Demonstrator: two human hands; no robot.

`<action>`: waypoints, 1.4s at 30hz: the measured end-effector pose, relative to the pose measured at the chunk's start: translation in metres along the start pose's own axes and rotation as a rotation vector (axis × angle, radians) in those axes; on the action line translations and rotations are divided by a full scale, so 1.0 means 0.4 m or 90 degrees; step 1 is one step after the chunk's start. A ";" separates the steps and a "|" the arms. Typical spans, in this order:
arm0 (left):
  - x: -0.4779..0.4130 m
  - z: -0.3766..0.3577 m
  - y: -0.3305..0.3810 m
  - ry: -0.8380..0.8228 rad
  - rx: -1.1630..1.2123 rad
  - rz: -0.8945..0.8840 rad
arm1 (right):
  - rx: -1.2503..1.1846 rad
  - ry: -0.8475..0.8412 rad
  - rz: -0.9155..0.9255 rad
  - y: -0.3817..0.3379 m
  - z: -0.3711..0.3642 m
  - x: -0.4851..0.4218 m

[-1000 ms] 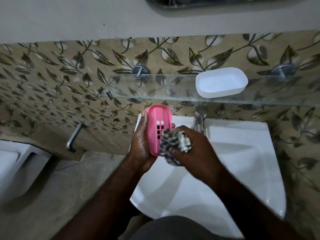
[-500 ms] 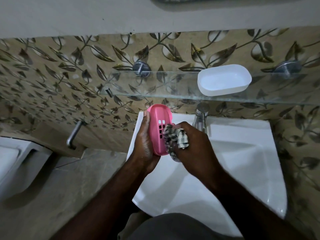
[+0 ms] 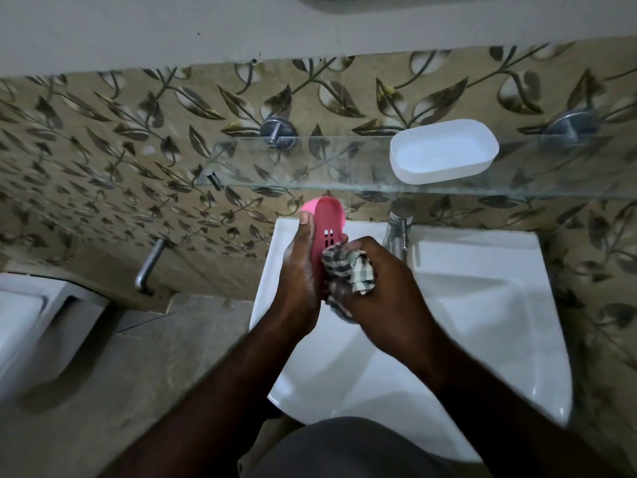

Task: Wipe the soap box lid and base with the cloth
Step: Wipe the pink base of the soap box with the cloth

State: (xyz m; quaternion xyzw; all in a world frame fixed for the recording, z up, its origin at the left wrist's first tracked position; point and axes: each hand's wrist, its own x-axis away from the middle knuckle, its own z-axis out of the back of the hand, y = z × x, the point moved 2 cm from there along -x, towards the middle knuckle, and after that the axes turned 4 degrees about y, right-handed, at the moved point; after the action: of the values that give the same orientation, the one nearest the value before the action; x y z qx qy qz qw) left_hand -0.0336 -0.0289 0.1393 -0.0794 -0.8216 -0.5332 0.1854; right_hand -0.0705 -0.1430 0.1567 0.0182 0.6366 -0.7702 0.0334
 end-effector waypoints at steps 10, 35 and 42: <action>0.037 -0.012 -0.015 0.003 -0.037 0.004 | -0.003 0.082 -0.014 0.018 0.026 0.009; -0.016 0.037 -0.008 -0.115 0.040 0.171 | 0.201 0.119 0.154 0.009 -0.031 -0.041; -0.056 0.095 0.000 -0.138 0.041 0.240 | 0.310 0.121 0.141 0.014 -0.101 0.009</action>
State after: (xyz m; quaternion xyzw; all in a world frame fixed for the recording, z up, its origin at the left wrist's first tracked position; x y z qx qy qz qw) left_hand -0.0214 0.0072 0.1168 -0.2822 -0.8239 -0.4512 0.1949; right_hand -0.0743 -0.1046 0.1433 0.1677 0.4275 -0.8868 0.0522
